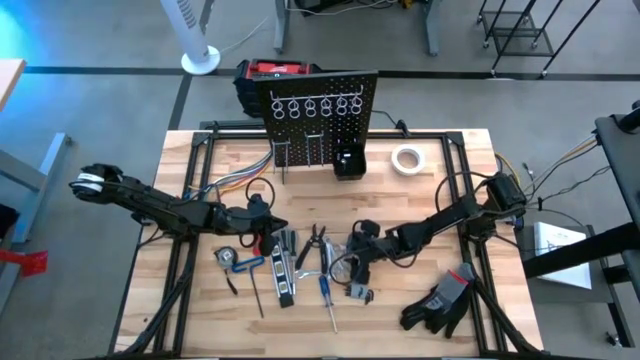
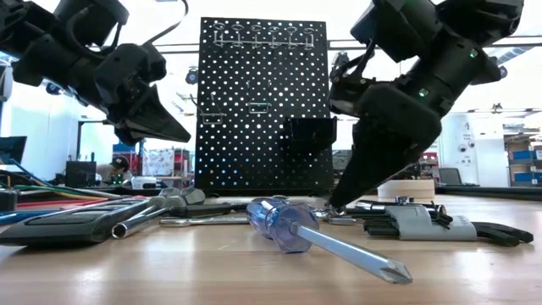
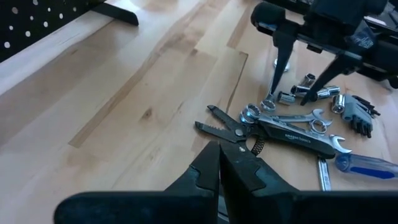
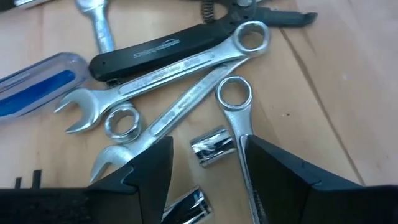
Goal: Hang tools onto peg board
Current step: Put the socket into the black tool bin on the peg board
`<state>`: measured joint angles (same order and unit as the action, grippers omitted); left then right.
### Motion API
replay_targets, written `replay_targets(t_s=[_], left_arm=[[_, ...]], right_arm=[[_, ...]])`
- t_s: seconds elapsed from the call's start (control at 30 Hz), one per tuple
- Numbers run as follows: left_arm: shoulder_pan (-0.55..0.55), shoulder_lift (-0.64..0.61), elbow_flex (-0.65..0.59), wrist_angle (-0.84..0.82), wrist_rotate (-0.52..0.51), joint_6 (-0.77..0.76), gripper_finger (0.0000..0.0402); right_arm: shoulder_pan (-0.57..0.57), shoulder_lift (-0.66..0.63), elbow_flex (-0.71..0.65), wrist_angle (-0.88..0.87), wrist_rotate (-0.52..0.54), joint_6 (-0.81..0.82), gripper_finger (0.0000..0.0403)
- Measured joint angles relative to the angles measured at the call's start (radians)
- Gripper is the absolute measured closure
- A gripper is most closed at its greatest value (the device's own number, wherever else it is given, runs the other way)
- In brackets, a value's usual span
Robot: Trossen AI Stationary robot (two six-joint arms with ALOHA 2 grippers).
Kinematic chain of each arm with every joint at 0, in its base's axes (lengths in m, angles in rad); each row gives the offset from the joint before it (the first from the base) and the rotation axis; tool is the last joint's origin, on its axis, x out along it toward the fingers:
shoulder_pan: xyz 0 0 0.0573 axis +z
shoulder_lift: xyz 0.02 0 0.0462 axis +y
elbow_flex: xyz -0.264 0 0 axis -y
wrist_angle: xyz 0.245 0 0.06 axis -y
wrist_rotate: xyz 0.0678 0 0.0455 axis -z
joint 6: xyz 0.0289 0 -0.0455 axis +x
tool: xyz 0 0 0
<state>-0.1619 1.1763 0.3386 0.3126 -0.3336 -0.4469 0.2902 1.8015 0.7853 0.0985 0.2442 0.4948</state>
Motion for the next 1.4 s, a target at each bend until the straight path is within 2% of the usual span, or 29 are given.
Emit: replay_targets(t_s=[0.43,0.7,0.9,1.1,1.27,1.4], left_arm=[[-0.002,0.0,0.0,-0.017,-0.001,0.01,0.0401],[-0.003,0.0,0.0,-0.02,-0.013,0.015,0.0401],[-0.006,0.0,0.0,-0.025,-0.024,0.019,0.0401],[-0.016,0.0,-0.001,-0.031,-0.024,0.031,0.0401],[-0.016,0.0,-0.001,-0.031,-0.026,0.031,0.0401],[-0.016,0.0,-0.001,-0.029,-0.027,0.031,0.0401]], right_arm=[[-0.034,0.0,0.0,-0.041,0.031,0.087,0.0284],[-0.035,-0.002,0.001,-0.076,-0.005,0.11,0.0334],[-0.03,-0.021,-0.001,-0.077,-0.022,0.116,0.0334],[-0.028,-0.102,-0.008,-0.1,-0.063,0.094,0.0334],[-0.028,-0.184,-0.005,-0.081,-0.034,0.054,0.0334],[-0.035,-0.247,-0.005,-0.071,0.041,-0.023,0.0334]])
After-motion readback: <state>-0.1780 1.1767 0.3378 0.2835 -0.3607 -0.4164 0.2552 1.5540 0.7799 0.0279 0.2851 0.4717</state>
